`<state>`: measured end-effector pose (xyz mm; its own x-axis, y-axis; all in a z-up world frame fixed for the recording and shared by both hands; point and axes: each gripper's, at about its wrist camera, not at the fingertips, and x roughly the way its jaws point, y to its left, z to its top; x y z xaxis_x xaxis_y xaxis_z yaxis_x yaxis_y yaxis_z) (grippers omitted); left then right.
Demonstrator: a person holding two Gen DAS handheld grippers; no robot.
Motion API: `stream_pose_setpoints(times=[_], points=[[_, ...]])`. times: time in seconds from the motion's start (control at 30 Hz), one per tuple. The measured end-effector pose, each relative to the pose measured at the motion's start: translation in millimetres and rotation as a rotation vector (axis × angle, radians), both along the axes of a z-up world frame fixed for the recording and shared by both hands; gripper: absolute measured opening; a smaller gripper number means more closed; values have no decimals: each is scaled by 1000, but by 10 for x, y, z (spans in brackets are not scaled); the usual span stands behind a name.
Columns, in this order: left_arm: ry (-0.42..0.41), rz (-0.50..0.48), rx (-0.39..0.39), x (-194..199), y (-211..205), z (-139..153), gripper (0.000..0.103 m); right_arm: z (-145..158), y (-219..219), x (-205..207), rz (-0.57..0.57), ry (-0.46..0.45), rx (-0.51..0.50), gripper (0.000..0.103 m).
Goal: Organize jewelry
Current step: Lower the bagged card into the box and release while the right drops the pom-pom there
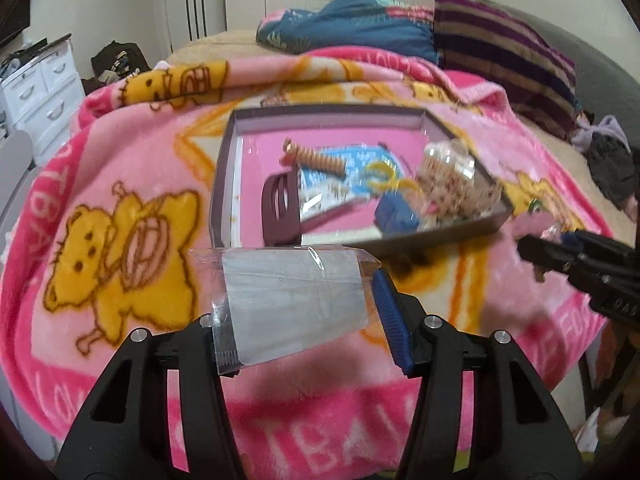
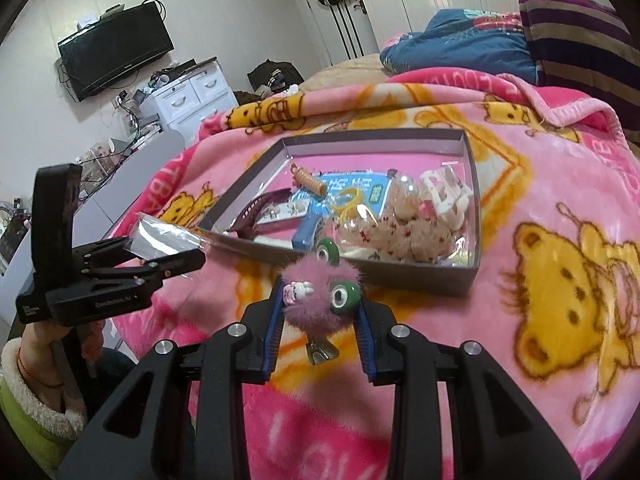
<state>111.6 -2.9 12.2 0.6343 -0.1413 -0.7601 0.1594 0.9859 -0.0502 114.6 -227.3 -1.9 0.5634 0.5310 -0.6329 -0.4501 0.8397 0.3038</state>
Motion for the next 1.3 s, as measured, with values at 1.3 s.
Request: stream_pose_setpoints(times=[1.3], points=[[-49, 21, -105, 778, -259, 91, 45, 205, 17, 792, -89, -80, -55, 31]])
